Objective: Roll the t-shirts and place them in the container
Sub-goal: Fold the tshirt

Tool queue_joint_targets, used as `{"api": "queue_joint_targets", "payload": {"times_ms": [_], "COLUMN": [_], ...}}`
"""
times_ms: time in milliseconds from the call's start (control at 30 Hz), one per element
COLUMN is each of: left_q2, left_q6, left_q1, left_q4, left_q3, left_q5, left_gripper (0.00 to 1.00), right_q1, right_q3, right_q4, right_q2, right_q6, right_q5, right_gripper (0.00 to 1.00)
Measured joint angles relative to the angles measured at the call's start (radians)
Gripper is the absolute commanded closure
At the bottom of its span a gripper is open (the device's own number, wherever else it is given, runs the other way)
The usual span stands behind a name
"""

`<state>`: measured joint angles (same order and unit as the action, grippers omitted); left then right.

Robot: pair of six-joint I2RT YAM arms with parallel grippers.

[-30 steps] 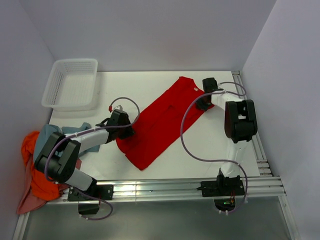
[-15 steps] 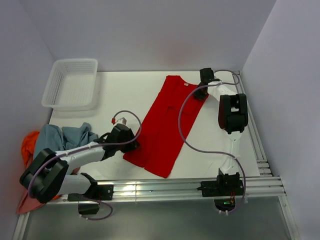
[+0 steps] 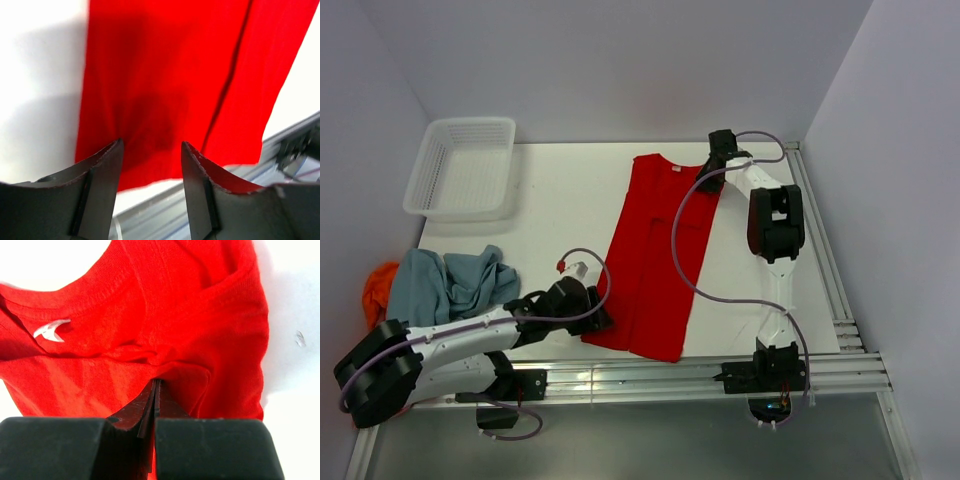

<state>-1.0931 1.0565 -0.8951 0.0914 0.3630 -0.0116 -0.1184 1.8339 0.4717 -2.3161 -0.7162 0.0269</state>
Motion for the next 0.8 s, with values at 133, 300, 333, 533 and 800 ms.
{"api": "queue_joint_targets", "payload": {"times_ms": [133, 300, 333, 533, 800], "left_q2": [0.036, 0.058, 0.054, -0.052, -0.485], "left_q6": [0.000, -0.052, -0.074, -0.215, -0.362], "left_q1": [-0.039, -0.042, -0.034, 0.183, 0.370], "left_q4": [0.063, 0.257, 0.293, 0.251, 0.156], "left_q3": [0.002, 0.112, 0.158, 0.384, 0.814], "left_q5": [-0.012, -0.107, -0.127, -0.067, 0.011], "left_gripper": [0.38, 0.32, 0.32, 0.34, 0.41], "right_q1": [-0.002, -0.002, -0.002, -0.002, 0.016], "right_q3": [0.080, 0.127, 0.121, -0.030, -0.227], "right_q4": [0.034, 0.042, 0.035, -0.021, -0.106], "right_q2": [-0.041, -0.052, -0.045, 0.073, 0.237], "right_q6": [0.010, 0.021, 0.023, 0.034, 0.031], "right_q5": [0.002, 0.016, 0.021, 0.030, 0.034], "right_gripper": [0.98, 0.91, 0.88, 0.71, 0.62]}}
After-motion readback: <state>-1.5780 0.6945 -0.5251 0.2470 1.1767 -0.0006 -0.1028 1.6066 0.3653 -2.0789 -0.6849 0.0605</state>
